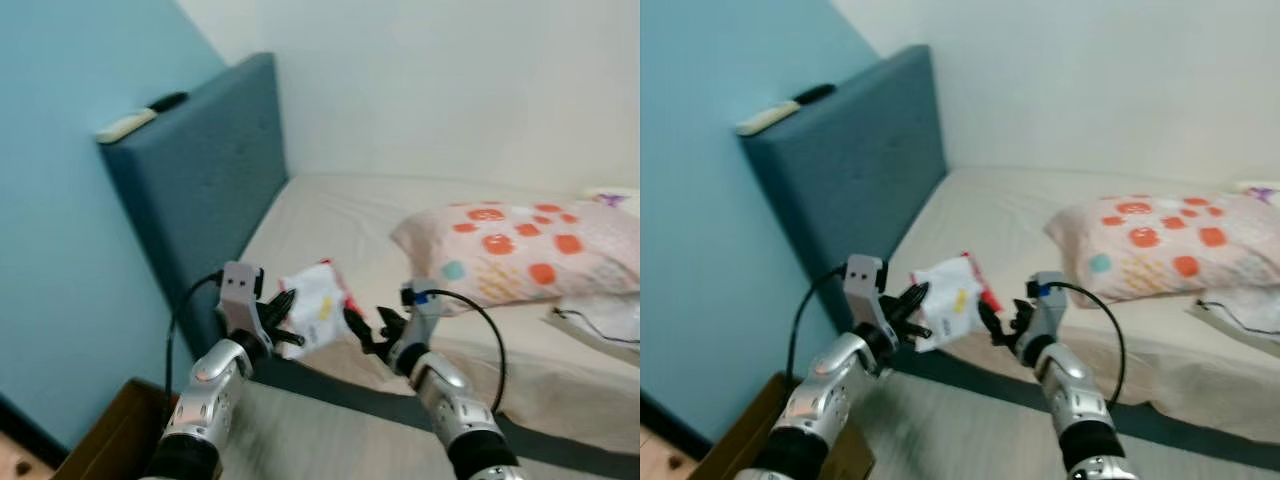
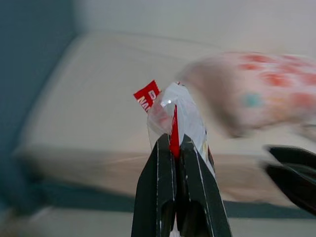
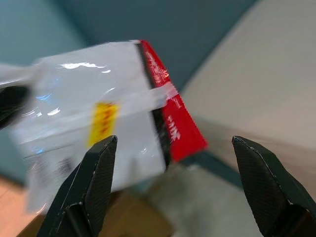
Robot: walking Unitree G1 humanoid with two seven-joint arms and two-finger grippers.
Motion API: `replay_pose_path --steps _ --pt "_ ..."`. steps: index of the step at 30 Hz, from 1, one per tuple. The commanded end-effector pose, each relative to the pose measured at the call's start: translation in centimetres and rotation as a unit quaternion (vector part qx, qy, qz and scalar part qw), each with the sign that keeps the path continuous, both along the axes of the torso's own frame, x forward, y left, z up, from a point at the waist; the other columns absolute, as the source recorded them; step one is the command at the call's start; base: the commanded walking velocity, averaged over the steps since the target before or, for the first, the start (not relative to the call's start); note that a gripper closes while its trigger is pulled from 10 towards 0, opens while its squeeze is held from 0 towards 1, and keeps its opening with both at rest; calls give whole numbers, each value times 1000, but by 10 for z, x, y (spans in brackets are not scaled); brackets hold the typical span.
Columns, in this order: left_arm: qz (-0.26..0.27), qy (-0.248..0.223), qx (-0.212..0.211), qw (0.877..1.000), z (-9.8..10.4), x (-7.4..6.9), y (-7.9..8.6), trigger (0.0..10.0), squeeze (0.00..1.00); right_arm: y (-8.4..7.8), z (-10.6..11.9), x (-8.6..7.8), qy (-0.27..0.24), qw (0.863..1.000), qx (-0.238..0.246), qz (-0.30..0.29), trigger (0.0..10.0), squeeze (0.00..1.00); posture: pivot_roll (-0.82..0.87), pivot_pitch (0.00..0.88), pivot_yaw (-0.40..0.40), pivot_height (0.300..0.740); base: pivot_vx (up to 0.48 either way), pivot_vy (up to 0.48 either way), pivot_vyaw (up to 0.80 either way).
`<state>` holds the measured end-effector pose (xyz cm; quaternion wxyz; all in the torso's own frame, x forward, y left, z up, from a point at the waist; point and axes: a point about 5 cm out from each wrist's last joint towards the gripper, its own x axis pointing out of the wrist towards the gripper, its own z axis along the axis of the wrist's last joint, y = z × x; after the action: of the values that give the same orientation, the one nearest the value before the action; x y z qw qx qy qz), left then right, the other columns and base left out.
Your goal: Clean up the room
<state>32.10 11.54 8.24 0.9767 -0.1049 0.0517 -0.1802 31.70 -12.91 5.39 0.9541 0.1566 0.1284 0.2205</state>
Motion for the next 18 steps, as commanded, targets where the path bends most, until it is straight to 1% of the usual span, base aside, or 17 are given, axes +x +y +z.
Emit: replay_pose_path --steps 1,2,4,5,6,7,8,10,11,12,14,15,16,17,18 --pt "37 9 30 999 -3 4 12 10000 0 0 -1 -1 3 1000 -3 6 10000 0 -91 9 13 740 0 0 750" --pt "37 9 30 999 -3 4 12 10000 0 0 -1 -1 3 1000 -3 6 10000 0 -91 9 13 740 0 0 750" --pt "88 37 83 992 -11 7 30 10000 0 2 -2 -2 4 1000 -5 14 10000 0 -91 7 13 740 0 0 753" --pt "88 37 83 992 -11 7 30 10000 0 2 -2 -2 4 1000 -5 14 10000 0 -91 7 13 740 0 0 750" --pt "110 53 124 985 -17 7 40 10000 0 3 -3 -3 5 1000 -8 20 10000 0 -93 4 14 740 0 0 750" --pt "139 74 173 972 -25 5 53 10000 0 3 -5 -4 11 1000 -14 25 10000 0 -93 2 16 740 0 0 756" --pt "139 74 173 972 -25 5 53 10000 0 3 -5 -4 11 1000 -14 25 10000 0 -93 2 16 740 0 0 756" --pt "171 106 232 952 -36 1 70 10000 0 3 -9 -6 23 999 -30 31 10000 0 -94 1 16 740 0 0 753" --pt "171 106 232 952 -36 1 70 10000 0 3 -9 -6 23 999 -30 31 10000 0 -94 1 16 740 0 0 750" --pt "181 122 266 939 -43 -3 77 10000 0 2 -12 -7 32 998 -42 30 10000 0 -96 0 16 740 0 0 756" --pt "168 148 339 914 -59 -12 85 10000 0 -4 -21 -9 58 995 -75 23 10000 0 -97 5 15 740 0 0 756" --pt "168 148 339 914 -59 -12 85 10000 0 -4 -21 -9 58 995 -75 23 10000 0 -97 5 15 740 0 0 756" --pt "156 148 358 909 -64 -15 86 10000 0 -6 -25 -11 70 994 -87 20 10000 0 -97 5 15 740 0 0 756" --pt "156 148 358 909 -64 -15 86 10000 0 -6 -25 -11 70 994 -87 20 10000 0 -97 5 15 740 0 0 756" --pt "140 149 381 902 -68 -18 85 10000 0 -9 -29 -12 81 992 -100 16 10000 0 -98 9 13 740 0 0 756"
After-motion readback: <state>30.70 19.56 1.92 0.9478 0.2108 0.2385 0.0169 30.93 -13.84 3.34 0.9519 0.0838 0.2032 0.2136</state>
